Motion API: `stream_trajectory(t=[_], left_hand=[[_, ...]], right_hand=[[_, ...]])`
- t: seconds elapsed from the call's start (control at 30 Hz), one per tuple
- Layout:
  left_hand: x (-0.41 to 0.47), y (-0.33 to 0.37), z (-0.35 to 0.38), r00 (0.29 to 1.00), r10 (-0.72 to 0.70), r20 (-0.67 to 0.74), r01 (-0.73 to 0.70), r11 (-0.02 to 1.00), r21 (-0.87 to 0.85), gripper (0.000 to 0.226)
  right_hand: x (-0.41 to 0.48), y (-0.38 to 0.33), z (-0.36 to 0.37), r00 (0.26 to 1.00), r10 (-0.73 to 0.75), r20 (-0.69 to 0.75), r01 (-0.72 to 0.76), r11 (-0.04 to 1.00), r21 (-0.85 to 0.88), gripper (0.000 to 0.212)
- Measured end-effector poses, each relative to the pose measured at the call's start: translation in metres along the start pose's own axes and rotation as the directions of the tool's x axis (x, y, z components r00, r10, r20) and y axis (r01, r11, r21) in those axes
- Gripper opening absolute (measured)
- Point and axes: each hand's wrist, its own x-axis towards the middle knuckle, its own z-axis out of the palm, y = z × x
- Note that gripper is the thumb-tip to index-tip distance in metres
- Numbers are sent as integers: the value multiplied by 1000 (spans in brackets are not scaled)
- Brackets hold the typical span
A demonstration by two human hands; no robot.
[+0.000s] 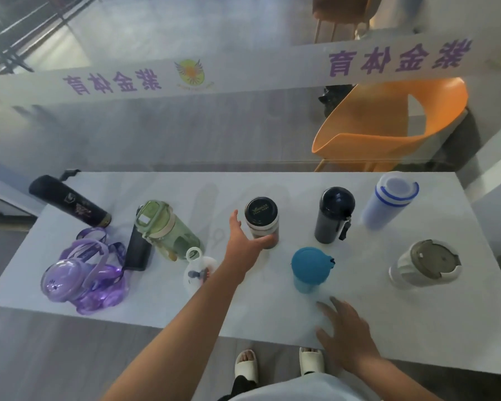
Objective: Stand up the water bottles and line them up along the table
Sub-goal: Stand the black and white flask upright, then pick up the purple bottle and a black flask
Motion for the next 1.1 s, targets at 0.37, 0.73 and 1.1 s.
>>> stream_trajectory(t=[0.37,0.73,1.1], left_hand=[[-159,-23,-100,958,123,-259,-64,972,227,72],[-193,-140,-238,874,3,-485,157,945,288,77],[-174,-178,-367,913,115,-392,21,945,327,86]], right_hand=[[-2,-102,21,919,-354,173,311,921,233,51],[-21,-237,56,880,-444,170,449,894,13,52],[-28,-375,62,927,-372,-42,375,921,111,55]])
